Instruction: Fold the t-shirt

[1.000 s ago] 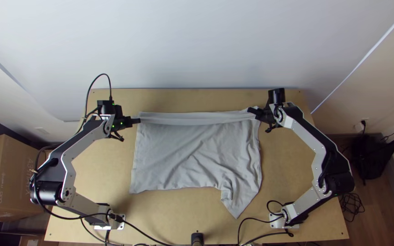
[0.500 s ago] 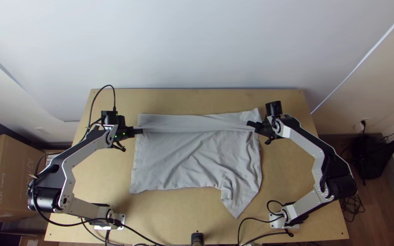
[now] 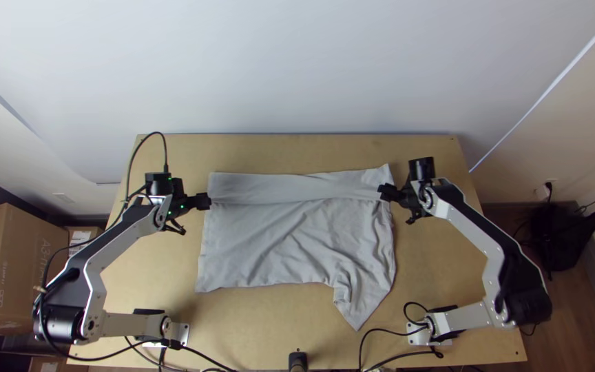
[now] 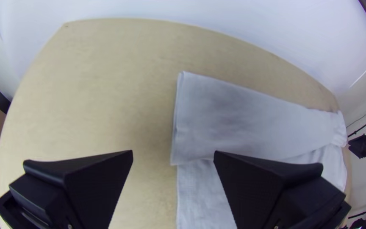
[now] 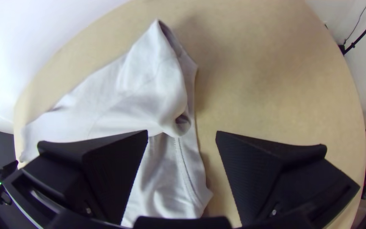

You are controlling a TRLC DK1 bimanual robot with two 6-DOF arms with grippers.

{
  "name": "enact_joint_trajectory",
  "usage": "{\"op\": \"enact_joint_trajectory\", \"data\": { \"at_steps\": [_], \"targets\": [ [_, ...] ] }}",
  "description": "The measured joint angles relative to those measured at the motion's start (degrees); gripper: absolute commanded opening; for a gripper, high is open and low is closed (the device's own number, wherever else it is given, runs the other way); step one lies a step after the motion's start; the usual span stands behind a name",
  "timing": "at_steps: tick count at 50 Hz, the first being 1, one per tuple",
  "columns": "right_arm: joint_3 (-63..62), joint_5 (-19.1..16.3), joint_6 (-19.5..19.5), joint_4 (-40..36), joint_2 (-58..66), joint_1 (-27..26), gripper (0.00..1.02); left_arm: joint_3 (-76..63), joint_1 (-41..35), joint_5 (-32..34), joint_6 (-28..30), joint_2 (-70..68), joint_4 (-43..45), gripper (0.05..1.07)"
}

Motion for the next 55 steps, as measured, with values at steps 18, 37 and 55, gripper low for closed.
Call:
{"op": "enact_joint_trajectory", "data": {
  "at_steps": [18,37,55],
  "targets": [
    [-2.4,0.24,-0.68,-14.25,-23.61,-1.07,0.9,-0.04,4.15,2.84,2.16,-15.19,-10.21,1.02],
    [-11.52,0.28,3.78,-36.13,-33.03,5.14,0.98,3.93,4.61,3.61,2.34,-25.09,-21.35,1.02],
    [-20.06,-12.85,9.42,-40.46,-33.66,18.88,0.86,5.35,3.85,3.63,2.08,-27.15,-24.09,1.02]
  ]
}}
